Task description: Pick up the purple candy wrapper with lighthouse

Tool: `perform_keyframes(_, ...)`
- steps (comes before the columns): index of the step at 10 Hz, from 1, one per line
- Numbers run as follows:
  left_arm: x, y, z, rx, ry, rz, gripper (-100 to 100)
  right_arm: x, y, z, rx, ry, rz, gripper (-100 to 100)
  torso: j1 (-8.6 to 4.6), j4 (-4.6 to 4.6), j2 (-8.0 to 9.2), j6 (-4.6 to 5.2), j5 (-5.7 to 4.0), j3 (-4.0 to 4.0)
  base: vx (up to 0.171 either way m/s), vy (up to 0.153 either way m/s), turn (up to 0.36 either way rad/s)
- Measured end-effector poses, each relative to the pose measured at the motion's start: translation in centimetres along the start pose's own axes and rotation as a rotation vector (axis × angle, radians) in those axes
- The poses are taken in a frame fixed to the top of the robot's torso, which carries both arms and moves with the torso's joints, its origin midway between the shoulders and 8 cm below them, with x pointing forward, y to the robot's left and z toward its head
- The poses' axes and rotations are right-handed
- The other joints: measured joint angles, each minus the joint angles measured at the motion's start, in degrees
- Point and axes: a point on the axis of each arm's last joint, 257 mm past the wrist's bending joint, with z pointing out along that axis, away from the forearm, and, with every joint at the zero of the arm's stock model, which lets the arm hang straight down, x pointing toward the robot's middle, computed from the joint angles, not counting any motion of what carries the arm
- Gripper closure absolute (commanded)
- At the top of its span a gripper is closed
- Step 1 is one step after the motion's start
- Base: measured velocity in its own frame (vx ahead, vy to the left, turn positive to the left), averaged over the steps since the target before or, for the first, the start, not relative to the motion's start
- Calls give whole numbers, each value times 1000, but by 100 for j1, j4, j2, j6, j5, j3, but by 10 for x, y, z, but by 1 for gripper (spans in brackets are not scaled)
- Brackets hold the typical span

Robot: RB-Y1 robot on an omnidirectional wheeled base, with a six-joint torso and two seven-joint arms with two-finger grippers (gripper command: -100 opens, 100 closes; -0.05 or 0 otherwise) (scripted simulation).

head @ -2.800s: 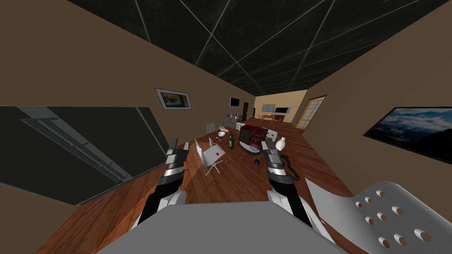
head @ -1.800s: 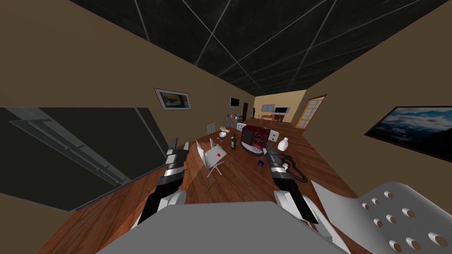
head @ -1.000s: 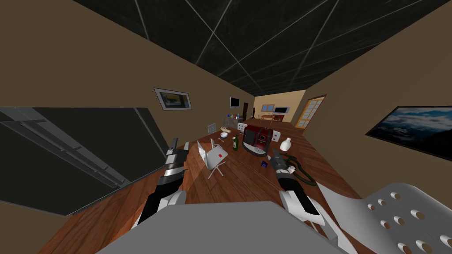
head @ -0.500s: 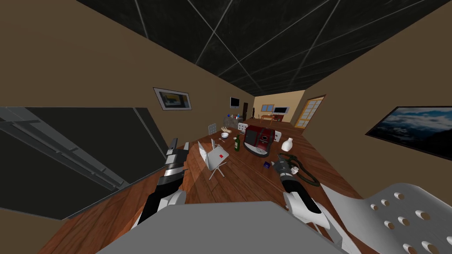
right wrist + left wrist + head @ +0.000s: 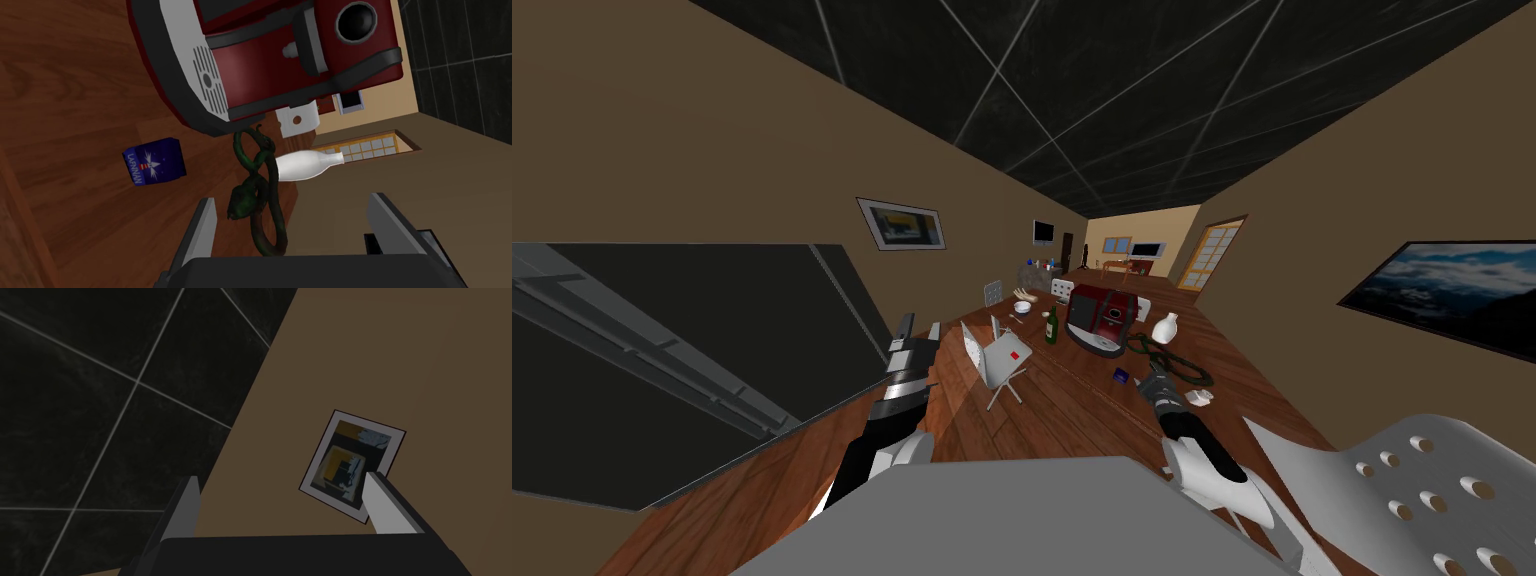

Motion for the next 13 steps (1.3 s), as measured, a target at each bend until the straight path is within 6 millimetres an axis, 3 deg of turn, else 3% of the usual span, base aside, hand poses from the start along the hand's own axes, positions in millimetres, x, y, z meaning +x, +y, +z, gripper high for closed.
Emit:
perform_keyframes(9,0,0,0,0,0,0,0,-79,-57,10,197,-221,259,-100,-6,-1,-7,1,-1,-4,35,34,-29)
perform_keyframes(13,0,0,0,0,0,0,0,-99,-79,7,270,-307,364,-100,-15,-1,-4,-1,-4,-3,44,22,-45)
